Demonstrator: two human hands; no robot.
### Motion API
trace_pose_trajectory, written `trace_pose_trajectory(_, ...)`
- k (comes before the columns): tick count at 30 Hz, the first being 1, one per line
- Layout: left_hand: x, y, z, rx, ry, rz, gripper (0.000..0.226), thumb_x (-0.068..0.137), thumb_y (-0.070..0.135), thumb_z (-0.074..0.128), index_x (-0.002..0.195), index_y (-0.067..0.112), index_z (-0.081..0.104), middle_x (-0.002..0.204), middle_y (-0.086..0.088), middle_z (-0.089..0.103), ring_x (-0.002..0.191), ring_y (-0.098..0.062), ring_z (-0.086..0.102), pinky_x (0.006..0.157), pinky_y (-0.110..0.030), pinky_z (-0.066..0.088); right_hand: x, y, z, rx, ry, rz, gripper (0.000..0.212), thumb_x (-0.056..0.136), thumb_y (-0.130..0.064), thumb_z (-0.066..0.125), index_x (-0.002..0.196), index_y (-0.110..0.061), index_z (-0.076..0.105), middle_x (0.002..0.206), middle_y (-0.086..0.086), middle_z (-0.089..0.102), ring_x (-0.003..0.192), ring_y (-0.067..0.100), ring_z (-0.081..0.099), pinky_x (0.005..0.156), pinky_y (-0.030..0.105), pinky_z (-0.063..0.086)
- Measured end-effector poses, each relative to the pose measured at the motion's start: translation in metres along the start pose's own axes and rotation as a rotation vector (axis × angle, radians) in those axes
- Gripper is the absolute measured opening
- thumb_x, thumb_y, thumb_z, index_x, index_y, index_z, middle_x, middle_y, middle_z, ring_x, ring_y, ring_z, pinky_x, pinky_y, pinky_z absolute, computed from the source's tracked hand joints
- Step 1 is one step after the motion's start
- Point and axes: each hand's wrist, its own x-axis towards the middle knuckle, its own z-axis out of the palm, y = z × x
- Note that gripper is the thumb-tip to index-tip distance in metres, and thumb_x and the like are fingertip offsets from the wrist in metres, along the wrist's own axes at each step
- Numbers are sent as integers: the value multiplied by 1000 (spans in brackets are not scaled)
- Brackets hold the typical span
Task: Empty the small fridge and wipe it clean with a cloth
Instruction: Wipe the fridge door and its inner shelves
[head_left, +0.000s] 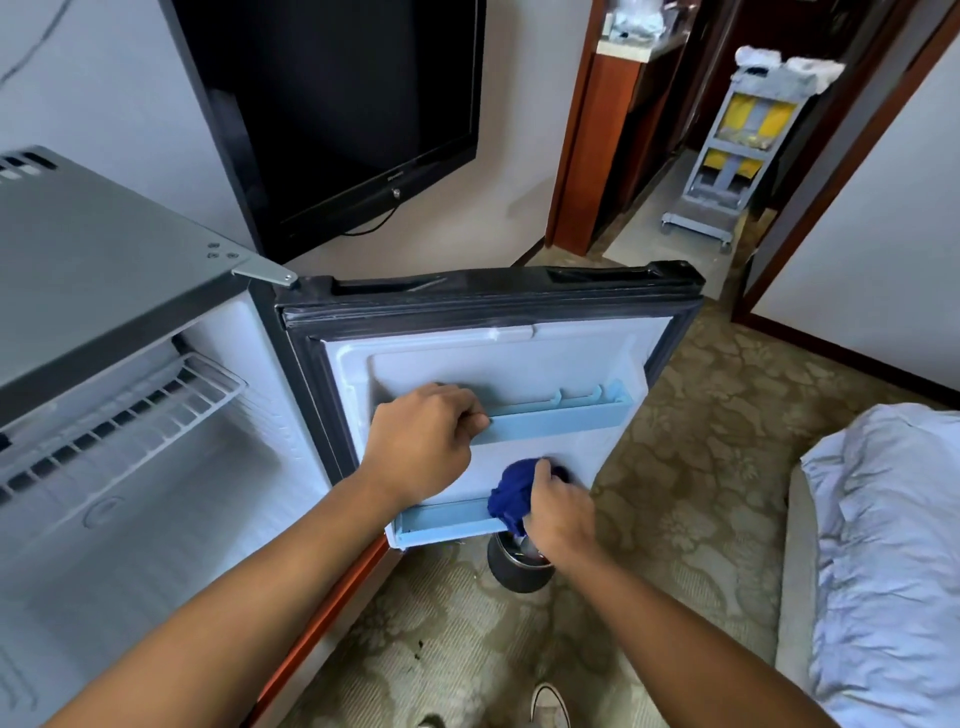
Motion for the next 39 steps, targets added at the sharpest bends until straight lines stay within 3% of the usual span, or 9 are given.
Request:
trace_pose_trajectory(5,-9,-6,3,18,54,48,14,99,27,60,89,27,68,91,15,69,97,-12,62,64,-35,50,-62,5,-6,630,265,258,40,79,-14,73,113,-22,55,80,-17,64,69,11,62,59,28,43)
trace_pose_trajectory(8,-11,-7,7,40,81,78,16,98,26,57,86,26,67,87,15,69,94,-12,62,58,-32,47,-100,24,-4,1373,472,608,38,74,-13,75,109,-21,62,93,-14,68,85,19,68,75,33,51)
trace_pose_trajectory(12,-5,-4,8,49,67,62,18,94,29,51,87,27,67,89,13,69,97,-14,60,60,-32,44,-99,49,34,2193,95,1119,26,101,-34,46,112,-16,62,107,13,67,97,30,63,85,41,49)
trace_pose_trajectory(17,-4,-2,7,50,46,38,21,92,34,47,88,26,66,87,15,65,95,-11,57,64,-34,47,-44,27,69,2365,-98,1135,20,92,-22,53,83,-29,70,81,-4,72,67,16,64,60,25,48)
trace_pose_trajectory(22,10,0,12,100,28,-27,8,96,24,56,89,24,60,84,17,55,92,-14,53,67,-37,48,-13,-47,55,2425,-53,1269,29,101,-27,36,77,-18,50,78,7,55,72,26,52,72,32,41)
trace_pose_trajectory(26,11,0,13,109,29,-29,8,96,25,54,91,24,59,89,15,60,93,-14,55,66,-35,46,-14,-100,66,2524,-140,1607,27,97,-31,44,93,-13,64,111,7,68,107,26,59,102,40,41)
trace_pose_trajectory(32,6,-1,17,99,58,-23,16,92,35,45,91,28,60,92,12,64,97,-14,58,64,-34,46,-26,-145,81,2558,-390,1535,31,92,-28,52,103,-7,70,120,19,69,99,38,65,87,58,52)
trace_pose_trajectory(36,6,-2,18,104,77,-34,18,93,36,45,90,26,60,91,13,63,97,-13,58,65,-35,49,-18,-95,64,2585,-547,1600,29,72,-37,68,99,-45,62,157,31,28,136,49,39,114,51,33)
trace_pose_trajectory(39,6,-1,18,94,90,-27,19,93,35,45,90,25,61,91,13,65,98,-10,57,63,-34,48,18,-14,54,2582,-229,1630,79,63,-34,80,128,-62,45,157,36,8,134,43,41,111,37,32)
